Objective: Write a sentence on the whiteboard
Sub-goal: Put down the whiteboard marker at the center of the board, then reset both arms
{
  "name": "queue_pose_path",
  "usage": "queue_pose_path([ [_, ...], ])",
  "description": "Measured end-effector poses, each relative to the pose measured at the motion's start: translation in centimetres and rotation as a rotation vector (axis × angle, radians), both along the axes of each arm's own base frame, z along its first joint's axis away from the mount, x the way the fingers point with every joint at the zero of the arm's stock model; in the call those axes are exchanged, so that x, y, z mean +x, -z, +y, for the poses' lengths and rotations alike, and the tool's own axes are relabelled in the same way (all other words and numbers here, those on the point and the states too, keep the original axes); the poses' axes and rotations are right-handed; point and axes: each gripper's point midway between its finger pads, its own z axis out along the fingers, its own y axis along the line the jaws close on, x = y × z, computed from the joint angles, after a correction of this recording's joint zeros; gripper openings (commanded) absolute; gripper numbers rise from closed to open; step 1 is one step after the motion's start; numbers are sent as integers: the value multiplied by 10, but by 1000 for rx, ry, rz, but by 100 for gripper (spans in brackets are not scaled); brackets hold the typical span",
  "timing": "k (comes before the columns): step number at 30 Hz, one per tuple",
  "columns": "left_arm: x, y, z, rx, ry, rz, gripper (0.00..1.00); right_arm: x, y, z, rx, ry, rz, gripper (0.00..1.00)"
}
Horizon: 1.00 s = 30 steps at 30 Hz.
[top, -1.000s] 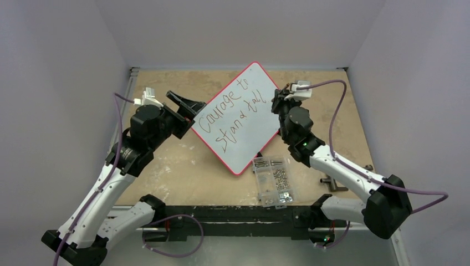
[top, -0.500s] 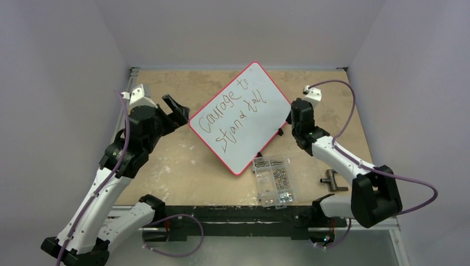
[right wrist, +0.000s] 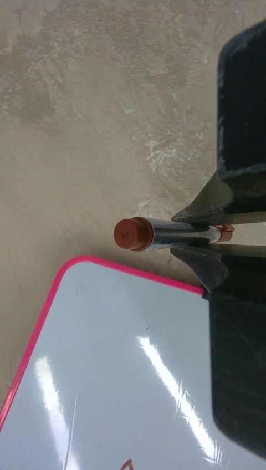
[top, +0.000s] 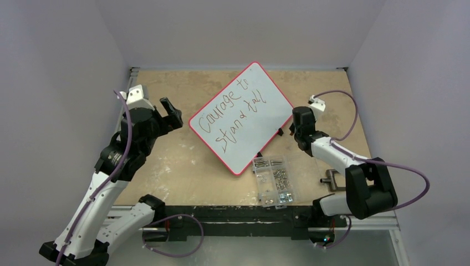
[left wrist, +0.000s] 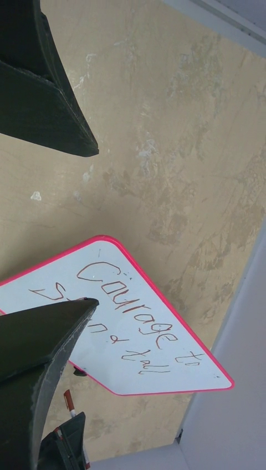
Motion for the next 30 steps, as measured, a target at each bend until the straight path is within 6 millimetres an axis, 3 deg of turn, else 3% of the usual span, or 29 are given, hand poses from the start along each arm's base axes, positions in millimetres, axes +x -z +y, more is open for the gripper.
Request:
queue_pose_path([
  [4,0,0,2,18,-3,-1,100,-6,10,-2,6,11,18,6],
  [8,0,0,4,24,-9,-4,100,-11,19,-6,11,27,35,19],
  [13,0,-1,6,37,-12,-6,100,-13,21,-9,17,53,33,48],
  [20,0,-1,12,51,-35,-10,100,-14,21,-12,22,76,25,75],
  [25,-2,-2,17,67,-54,-14,100,-14,9,-14,22,81,-7,90],
  [30,-2,-2,23,103,-68,-16,100,-14,-21,-13,44,66,-88,99],
])
